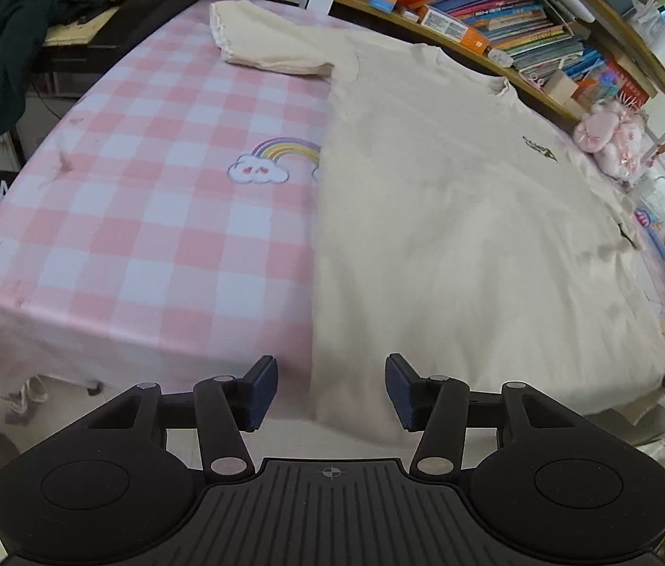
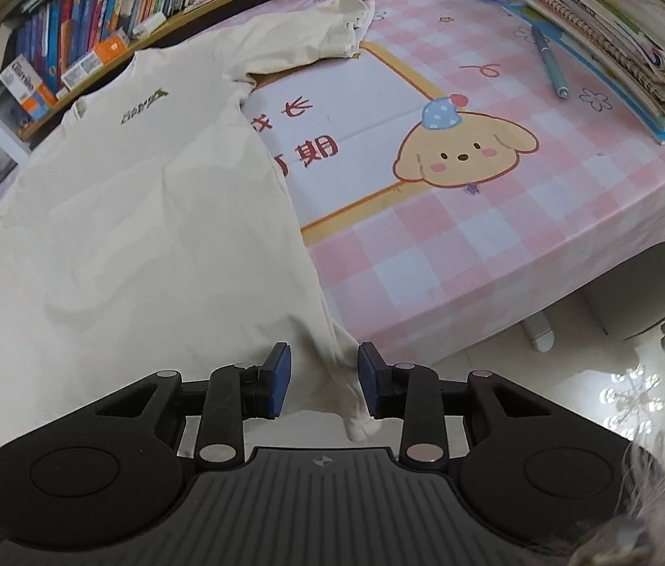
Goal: Fold clothes
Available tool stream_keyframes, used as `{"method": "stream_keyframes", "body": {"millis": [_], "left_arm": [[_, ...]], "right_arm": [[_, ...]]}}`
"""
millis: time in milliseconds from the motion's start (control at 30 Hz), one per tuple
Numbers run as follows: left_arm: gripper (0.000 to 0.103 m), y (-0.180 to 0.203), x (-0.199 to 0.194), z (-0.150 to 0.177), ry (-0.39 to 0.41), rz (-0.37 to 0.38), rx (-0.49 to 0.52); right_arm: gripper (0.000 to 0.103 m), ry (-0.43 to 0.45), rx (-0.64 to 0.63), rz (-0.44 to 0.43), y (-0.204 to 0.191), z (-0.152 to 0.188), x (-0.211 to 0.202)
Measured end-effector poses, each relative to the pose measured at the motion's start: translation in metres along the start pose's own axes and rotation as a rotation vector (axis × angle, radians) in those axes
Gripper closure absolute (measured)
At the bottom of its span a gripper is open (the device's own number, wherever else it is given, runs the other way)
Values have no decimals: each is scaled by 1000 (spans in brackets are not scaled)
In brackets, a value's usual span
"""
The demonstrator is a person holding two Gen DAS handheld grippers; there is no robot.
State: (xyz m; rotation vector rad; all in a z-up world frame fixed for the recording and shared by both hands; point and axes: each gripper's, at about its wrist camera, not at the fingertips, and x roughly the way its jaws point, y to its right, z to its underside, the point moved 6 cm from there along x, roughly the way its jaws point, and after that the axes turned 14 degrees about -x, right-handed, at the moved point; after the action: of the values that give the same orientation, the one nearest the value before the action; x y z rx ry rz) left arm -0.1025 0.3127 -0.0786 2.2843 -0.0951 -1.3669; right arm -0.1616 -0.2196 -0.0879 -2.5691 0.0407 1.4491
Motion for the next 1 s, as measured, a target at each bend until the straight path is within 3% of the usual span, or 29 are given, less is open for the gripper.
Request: {"method": "stream_keyframes", "body": {"millis": [167,333,400,467,567,633,767,867,1000], "left_arm": [[54,0,-11,12,15,34,34],[57,2,6,16,1,45,58],[92,11,15,18,-32,74,67],[94,33,14,16,-48,142,46],[92,90,-1,4,0,379,43],[89,123,0,-4,27,439,61],[82,138,11,-12,34,405,74],[73,113,9,-7,39,323,55],[73,75,7,1,32,191,18]], "right_arm": [[73,0,-69,-9,-5,0,4],[73,-11,-111,-14,-6,-2,5],[73,-14,-116,-12,-6,-2,5],[73,-16,-122,-8,-7,-2,5],[73,-20,-125,-4,-8,-3,5],[73,-18,-119,-4,-8,-3,5],[72,-18,-104,-13,-6,-4,5],[73,-12,-99,-15,-6,-3,5],[73,-3,-81,-25,-4,-1,5]]}}
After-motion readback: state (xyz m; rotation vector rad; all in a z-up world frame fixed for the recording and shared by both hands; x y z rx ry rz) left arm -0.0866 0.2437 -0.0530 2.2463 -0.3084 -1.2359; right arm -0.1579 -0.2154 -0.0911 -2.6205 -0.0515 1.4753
